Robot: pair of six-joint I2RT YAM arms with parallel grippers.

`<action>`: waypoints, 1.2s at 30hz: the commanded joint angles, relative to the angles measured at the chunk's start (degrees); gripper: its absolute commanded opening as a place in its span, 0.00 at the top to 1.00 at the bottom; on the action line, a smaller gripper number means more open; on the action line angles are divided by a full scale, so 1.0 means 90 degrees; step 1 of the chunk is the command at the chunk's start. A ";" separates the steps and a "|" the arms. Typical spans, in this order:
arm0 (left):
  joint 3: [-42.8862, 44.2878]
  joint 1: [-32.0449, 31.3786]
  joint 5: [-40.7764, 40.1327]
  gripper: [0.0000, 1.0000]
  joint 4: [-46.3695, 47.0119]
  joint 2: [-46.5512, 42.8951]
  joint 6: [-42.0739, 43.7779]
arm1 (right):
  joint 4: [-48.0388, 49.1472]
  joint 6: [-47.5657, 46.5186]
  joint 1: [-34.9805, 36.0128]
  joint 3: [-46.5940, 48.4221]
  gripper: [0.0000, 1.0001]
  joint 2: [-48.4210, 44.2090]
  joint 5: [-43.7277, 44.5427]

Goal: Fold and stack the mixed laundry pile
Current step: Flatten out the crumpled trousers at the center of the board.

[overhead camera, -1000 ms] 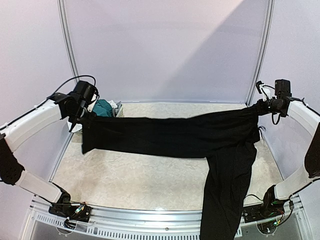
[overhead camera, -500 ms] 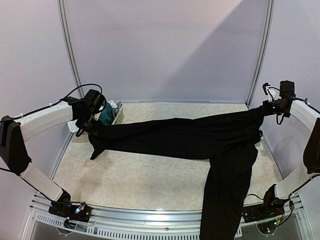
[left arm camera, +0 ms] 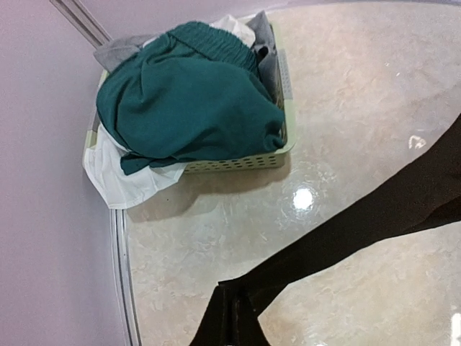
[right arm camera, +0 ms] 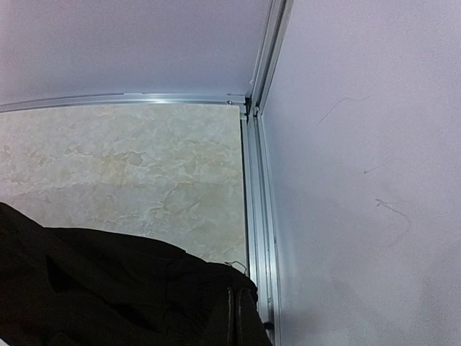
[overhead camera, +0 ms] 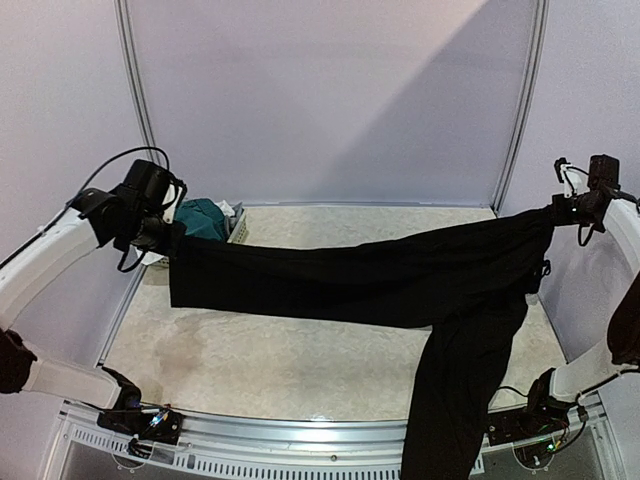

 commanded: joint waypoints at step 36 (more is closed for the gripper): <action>0.0007 0.0596 -0.1068 1.00 -0.0052 0.3368 -0.1598 | 0.0016 0.0716 0.0685 0.3981 1.00 0.5098 0.0643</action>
